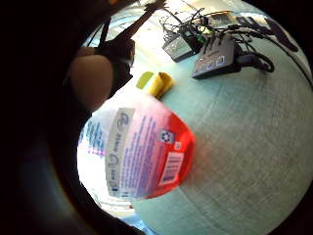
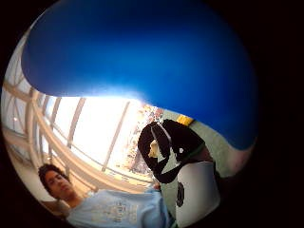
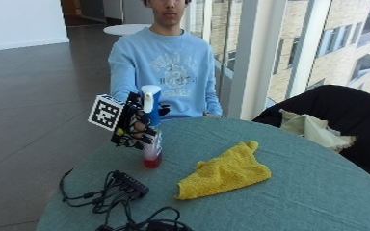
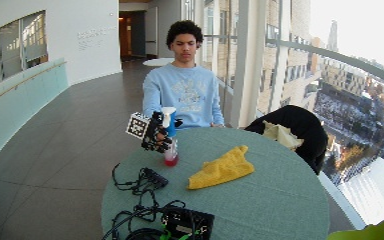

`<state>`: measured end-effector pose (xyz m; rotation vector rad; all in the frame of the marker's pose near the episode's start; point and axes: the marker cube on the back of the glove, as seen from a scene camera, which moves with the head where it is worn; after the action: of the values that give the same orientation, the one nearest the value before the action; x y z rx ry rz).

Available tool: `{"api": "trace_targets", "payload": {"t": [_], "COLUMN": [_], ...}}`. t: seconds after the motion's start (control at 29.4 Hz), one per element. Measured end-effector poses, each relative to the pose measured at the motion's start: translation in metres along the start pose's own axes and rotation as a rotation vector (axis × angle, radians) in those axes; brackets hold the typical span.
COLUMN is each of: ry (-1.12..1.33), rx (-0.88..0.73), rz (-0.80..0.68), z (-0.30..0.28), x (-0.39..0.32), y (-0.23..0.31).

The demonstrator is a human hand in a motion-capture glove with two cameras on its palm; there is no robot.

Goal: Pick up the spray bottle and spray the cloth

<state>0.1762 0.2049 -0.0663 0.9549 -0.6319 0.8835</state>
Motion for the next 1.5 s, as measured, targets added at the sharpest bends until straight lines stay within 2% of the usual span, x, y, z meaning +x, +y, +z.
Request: {"api": "trace_targets", "payload": {"t": [0.2, 0.44, 0.82, 1.09, 1.5], "ry": [0.007, -0.002, -0.031, -0.013, 0.031], "rx": [0.028, -0.015, -0.429, -0.695, -0.842], "rz": [-0.007, -0.029, -0.024, 0.067, 0.151], "z": [0.008, 0.004, 0.003, 0.026, 0.055], "x": [0.003, 0.000, -0.034, -0.047, -0.059], "y": [-0.003, -0.005, -0.018, -0.020, -0.019]}}
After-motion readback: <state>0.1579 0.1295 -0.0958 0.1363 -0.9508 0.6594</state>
